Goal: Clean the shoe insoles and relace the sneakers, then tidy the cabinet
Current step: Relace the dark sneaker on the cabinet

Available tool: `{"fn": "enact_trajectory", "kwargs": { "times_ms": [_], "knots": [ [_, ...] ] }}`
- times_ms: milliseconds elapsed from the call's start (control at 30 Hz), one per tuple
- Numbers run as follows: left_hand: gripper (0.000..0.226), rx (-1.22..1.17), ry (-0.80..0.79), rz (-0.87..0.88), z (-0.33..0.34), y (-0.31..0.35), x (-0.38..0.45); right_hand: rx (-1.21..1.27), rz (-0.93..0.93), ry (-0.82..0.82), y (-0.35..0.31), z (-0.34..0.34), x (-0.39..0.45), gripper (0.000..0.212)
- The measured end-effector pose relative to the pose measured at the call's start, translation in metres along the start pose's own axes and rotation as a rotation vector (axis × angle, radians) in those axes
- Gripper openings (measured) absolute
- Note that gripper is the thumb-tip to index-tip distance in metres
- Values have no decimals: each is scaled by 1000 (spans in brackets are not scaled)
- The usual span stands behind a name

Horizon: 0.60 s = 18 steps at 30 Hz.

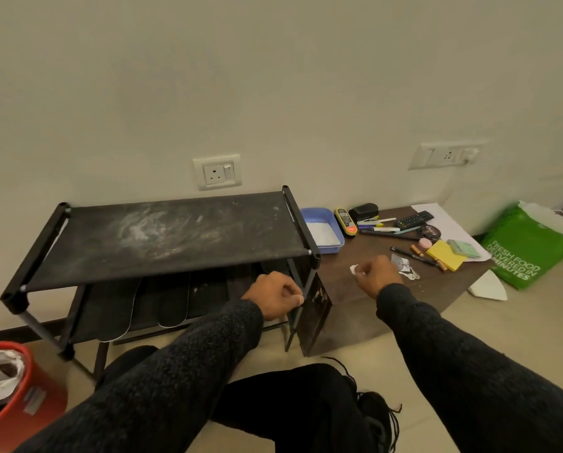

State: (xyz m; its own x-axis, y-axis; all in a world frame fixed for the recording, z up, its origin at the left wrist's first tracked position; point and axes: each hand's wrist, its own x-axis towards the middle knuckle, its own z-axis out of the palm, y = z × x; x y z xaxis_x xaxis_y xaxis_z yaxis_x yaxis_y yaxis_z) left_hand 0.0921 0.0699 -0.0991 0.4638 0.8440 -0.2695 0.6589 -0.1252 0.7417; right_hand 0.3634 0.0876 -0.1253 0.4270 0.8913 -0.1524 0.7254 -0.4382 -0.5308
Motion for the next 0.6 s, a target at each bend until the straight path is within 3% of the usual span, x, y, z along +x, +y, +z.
{"fn": "enact_trajectory", "kwargs": {
  "times_ms": [167,333,467,600],
  "knots": [
    [15,-41,95,67,-20,40,-33,47,-171,48,-50,-55,-37,11],
    [35,-100,358,96,-62,46,-74,234,-347,-4,-131,-69,-79,12],
    [50,-189,543,57,-106,17,-115,347,-519,-186,-213,-43,-126,14],
    [27,-417,696,-11,-145,-32,-168,352,-673,-405,-289,6,-177,15]
  ]
}}
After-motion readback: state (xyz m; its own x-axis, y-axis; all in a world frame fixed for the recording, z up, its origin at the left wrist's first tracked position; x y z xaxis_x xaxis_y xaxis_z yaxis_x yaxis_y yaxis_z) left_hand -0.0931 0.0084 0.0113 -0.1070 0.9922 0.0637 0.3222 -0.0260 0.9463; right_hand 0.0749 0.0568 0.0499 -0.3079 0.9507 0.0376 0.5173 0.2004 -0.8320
